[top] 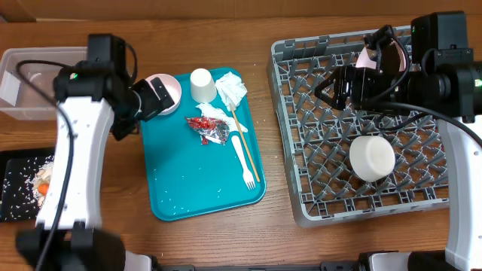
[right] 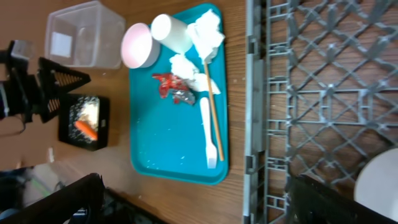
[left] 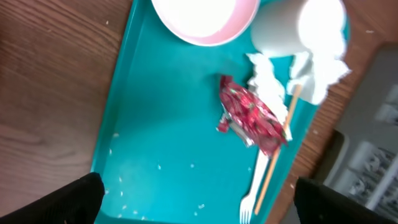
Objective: Sort waste into correct bins and load items into the dishwasher rack
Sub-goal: 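Release the cream bowl and raise the right gripper to the rack's back, then reach the left gripper to the pink bowl on the tray and grasp its rim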
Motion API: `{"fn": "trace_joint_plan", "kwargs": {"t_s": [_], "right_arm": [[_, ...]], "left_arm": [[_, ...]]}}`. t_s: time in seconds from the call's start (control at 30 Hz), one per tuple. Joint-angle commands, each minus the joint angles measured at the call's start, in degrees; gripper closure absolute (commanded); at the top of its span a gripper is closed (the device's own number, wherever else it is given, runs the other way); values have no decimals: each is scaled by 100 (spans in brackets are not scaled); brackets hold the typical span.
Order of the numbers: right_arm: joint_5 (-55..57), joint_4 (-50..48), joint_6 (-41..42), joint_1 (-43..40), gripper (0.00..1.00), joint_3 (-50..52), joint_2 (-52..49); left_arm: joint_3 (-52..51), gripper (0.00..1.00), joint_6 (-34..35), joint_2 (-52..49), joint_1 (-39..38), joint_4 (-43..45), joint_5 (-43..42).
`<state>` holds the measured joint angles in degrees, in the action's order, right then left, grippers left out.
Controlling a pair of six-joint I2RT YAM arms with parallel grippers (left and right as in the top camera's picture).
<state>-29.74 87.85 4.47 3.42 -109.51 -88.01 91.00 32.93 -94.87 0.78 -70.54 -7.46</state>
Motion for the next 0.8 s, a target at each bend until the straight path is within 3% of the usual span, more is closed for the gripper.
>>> {"fn": "trace_joint_plan", "kwargs": {"t_s": [0.0, 0.33, 0.77], "right_arm": [[317, -37, -39, 15, 0, -107, 35], [317, -37, -39, 15, 0, -107, 35], [317, -37, -39, 15, 0, -107, 35]], "left_arm": [[-24, 0, 164, -651, 107, 243, 149], [-24, 0, 1692, -1541, 984, 868, -564], [-24, 0, 2293, -2057, 706, 1762, -472]]}}
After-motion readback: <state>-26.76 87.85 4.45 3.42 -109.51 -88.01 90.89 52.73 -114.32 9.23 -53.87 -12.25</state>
